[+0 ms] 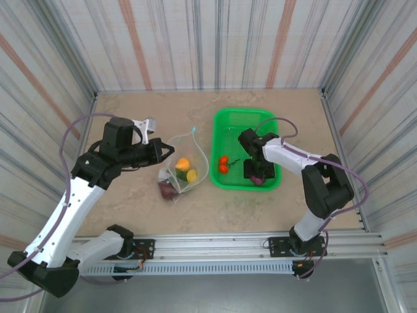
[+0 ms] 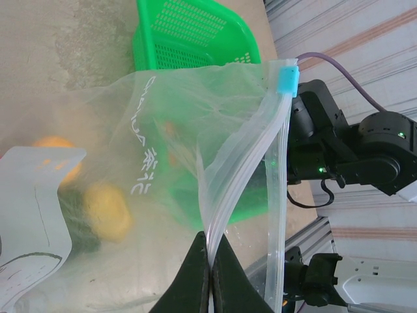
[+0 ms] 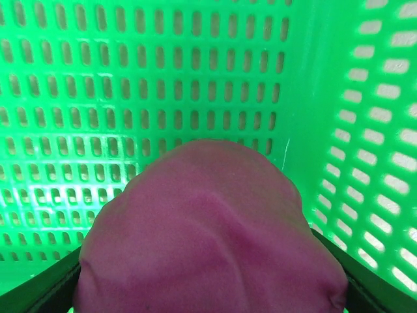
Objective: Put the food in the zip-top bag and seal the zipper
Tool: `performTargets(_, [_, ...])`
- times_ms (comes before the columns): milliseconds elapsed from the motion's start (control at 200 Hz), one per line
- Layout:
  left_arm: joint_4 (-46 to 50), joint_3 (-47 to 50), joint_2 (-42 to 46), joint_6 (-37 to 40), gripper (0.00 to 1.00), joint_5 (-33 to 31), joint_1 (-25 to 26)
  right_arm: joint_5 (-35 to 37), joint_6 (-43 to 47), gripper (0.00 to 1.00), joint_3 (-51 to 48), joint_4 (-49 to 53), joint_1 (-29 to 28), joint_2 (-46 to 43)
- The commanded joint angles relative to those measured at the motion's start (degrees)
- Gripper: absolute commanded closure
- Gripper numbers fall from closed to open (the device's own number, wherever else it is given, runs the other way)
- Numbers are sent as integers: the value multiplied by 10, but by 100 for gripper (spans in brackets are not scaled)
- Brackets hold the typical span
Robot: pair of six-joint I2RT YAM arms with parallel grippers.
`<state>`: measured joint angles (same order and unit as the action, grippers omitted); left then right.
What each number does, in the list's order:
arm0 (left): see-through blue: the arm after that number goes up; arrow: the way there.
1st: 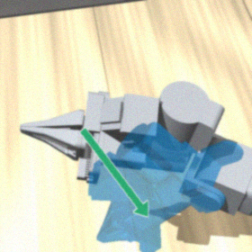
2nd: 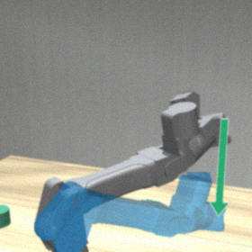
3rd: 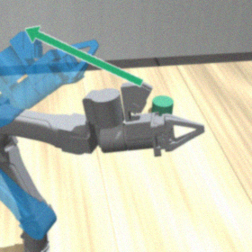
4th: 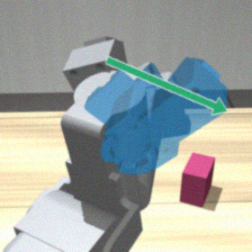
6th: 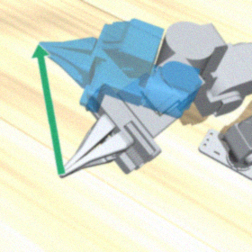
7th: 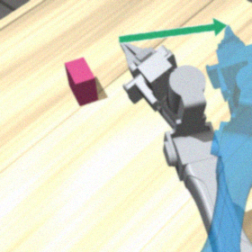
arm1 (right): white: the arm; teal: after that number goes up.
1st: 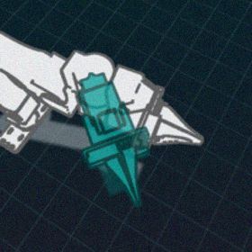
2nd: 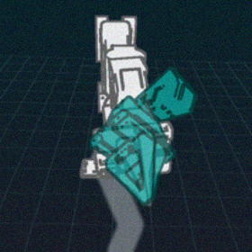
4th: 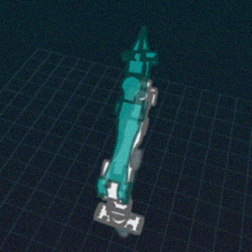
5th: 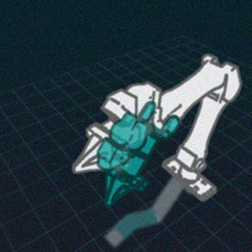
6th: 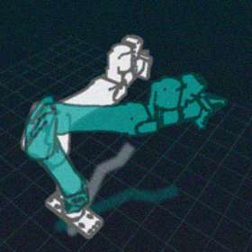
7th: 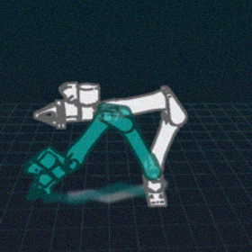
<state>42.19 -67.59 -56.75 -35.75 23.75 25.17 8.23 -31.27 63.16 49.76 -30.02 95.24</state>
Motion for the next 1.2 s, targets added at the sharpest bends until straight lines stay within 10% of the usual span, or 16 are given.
performTargets(0, [9,-3,14,9,100,-3,-4,33,5,37,43,32,-11,-49])
performTargets(476, [1,-14,15,-15,100,-4,-5,-110,61,43,223,-26,-174,-243])
performTargets(892, [-1,-21,16,-36,100,-7,-6,-162,14,42,264,-146,-284,-134])
performTargets(1197, [3,-28,23,-36,100,-18,-6,-42,-19,39,293,-98,-293,-37])
